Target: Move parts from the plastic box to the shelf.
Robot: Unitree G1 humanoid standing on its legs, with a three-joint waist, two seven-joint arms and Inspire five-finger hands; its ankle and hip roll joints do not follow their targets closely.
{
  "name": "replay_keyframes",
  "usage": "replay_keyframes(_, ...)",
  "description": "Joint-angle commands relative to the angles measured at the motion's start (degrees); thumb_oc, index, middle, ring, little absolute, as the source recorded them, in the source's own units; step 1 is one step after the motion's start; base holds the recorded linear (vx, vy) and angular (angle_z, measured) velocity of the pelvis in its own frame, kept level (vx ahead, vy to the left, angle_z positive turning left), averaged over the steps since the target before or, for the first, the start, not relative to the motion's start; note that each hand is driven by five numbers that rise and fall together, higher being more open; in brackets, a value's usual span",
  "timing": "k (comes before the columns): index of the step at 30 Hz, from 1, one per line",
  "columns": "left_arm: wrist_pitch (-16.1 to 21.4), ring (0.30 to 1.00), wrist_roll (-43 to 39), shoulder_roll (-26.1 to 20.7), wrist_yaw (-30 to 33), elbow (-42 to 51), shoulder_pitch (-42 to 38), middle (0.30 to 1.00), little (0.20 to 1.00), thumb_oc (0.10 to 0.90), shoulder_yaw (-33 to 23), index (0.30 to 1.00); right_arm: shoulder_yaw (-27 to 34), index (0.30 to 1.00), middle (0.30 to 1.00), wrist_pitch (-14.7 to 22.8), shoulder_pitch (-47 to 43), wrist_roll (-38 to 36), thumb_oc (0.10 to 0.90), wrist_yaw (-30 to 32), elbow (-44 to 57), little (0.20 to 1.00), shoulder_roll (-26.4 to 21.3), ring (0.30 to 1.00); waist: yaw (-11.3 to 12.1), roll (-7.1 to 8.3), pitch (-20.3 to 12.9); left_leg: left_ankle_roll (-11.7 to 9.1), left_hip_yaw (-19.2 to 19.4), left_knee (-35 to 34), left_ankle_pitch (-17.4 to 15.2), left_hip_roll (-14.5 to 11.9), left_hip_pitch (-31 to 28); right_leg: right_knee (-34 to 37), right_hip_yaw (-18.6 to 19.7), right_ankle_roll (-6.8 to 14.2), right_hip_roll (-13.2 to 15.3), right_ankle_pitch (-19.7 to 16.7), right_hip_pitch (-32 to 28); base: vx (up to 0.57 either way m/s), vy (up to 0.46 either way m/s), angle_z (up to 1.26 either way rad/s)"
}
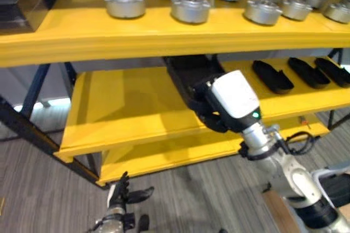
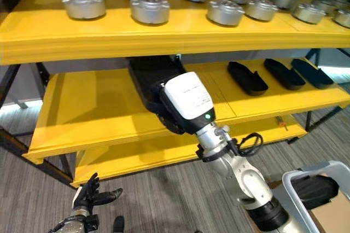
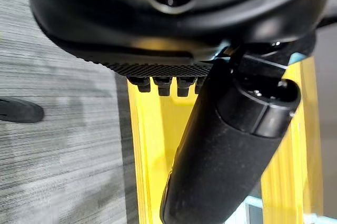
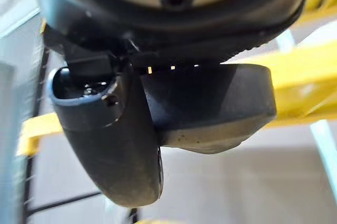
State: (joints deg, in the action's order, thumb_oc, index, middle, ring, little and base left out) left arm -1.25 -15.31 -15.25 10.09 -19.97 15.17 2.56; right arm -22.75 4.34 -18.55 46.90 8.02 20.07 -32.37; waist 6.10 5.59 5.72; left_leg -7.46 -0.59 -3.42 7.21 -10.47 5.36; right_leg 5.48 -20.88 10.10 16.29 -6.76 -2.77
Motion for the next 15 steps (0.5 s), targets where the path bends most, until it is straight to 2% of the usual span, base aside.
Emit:
replay_keyframes(1,3.86,1.000,0.25,-3.53,1.81,4.91,-3.35,1.000,1.000,0.900,-0.47,1.000,3.27,0.300,0.300,1.10,-15.23,-2.31,0.400,3.34,1.40,0.300,1.15,0.300,3.03,0.25,1.85,4.03,2.43,-1.58,-3.44,4.03,-3.66,-4.35,0.31,1.02,1.83,-0.62,-2.32,-0.03,-0.006,0.28)
replay_keyframes(11,3.80,1.000,0.08,-4.55,2.38,5.31,-4.32,1.000,1.000,0.900,0.14,1.000,-0.92,0.300,0.300,1.75,-17.99,-2.55,0.400,1.09,1.27,0.300,2.77,0.300,4.92,0.33,4.22,3.90,0.25,-1.58,-2.34,4.39,-1.26,-5.19,-2.22,0.97,1.86,-0.65,-1.77,-0.01,-0.007,0.17)
replay_keyframes(15,4.29,1.000,-0.24,-5.40,2.18,5.95,-4.33,1.000,1.000,0.900,0.96,1.000,-2.65,0.300,0.300,0.38,-20.15,-2.98,0.400,1.74,-5.58,0.300,2.71,0.300,6.21,0.21,5.14,3.95,-0.72,-1.58,-2.03,4.81,-0.15,-5.43,-3.53,1.04,1.98,-0.51,-1.61,0.00,-0.003,0.11)
